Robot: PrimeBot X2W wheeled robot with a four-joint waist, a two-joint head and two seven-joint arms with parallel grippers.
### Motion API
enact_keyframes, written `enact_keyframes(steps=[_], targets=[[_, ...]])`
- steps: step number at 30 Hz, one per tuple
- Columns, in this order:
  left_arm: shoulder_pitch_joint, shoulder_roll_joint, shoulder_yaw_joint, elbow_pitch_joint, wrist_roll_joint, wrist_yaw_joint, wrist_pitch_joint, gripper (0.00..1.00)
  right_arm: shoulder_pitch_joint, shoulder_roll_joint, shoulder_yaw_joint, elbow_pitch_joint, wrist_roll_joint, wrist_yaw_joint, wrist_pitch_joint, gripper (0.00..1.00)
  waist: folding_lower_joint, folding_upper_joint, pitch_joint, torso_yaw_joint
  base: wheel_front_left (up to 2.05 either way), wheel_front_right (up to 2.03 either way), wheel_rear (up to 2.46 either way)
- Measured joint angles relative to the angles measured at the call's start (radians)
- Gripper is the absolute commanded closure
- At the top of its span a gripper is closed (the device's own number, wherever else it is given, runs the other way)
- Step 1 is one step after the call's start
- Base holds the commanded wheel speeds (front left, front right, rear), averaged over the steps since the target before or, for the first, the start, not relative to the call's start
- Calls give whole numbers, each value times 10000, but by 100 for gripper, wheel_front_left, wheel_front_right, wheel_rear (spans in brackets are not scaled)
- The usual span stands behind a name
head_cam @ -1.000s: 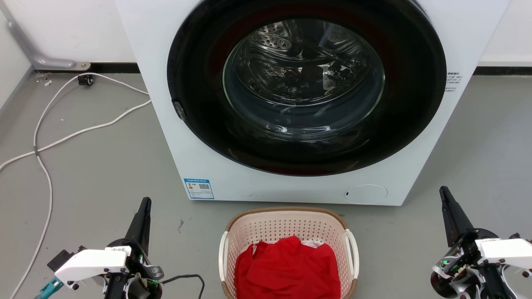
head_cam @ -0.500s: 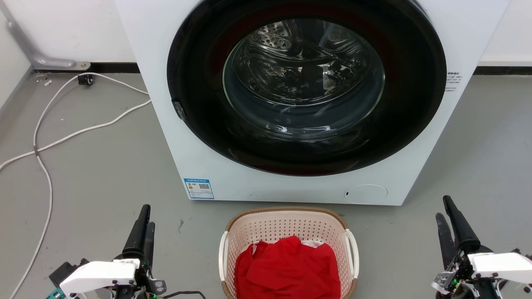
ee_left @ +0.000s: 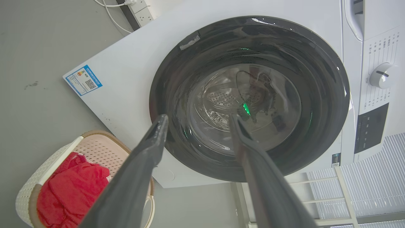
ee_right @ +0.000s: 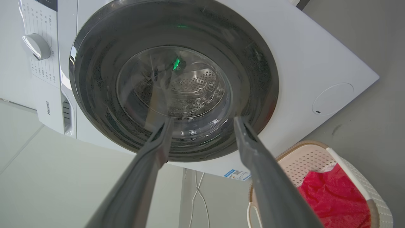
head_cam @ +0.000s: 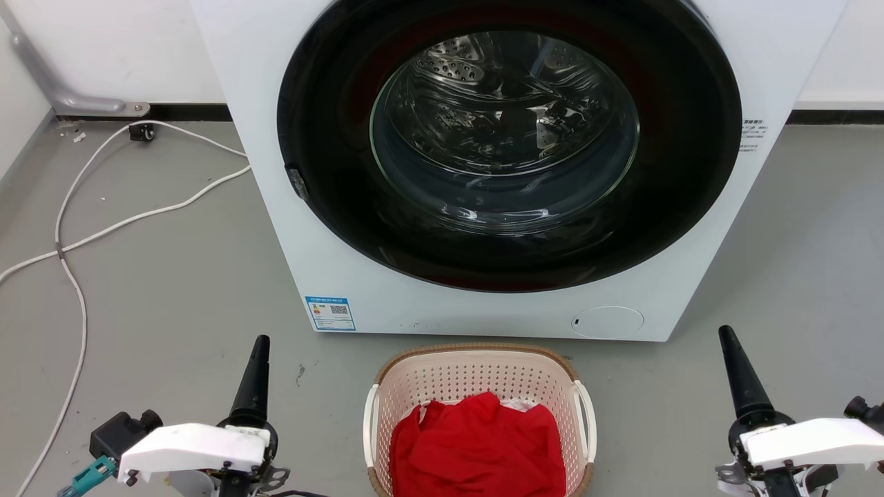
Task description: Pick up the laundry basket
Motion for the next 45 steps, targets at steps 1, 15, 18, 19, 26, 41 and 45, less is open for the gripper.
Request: enact_keyframes(steps=[1,15,18,19,26,41,45], targets=[[12,0,-38,-35,192,4,-52,0,41,2,25,-29,-251,0,-54,0,0,0,-1,0,0,0,0],[195,6,-339,-387,2406,290,-583,0,266,2,301,-462,-3160,0,-579,0,0,0,6,-4,0,0,0],[220,6,-380,-454,2824,334,-688,0,319,2,332,-543,-3680,0,-686,0,0,0,7,-2,0,0,0],[238,8,-387,-472,2949,341,-717,0,340,2,336,-571,-3858,0,-717,0,0,0,7,-2,0,0,0],[349,8,-474,-583,3812,430,-951,0,476,2,370,-734,-4934,0,-938,0,0,0,13,-2,0,0,0],[520,19,-669,-773,5446,612,-1390,0,730,0,522,-982,-6876,0,-1373,0,0,0,5,11,0,0,0],[569,19,-711,-821,5868,646,-1492,0,773,0,552,-1049,-7342,0,-1499,0,0,0,1,11,0,0,0]])
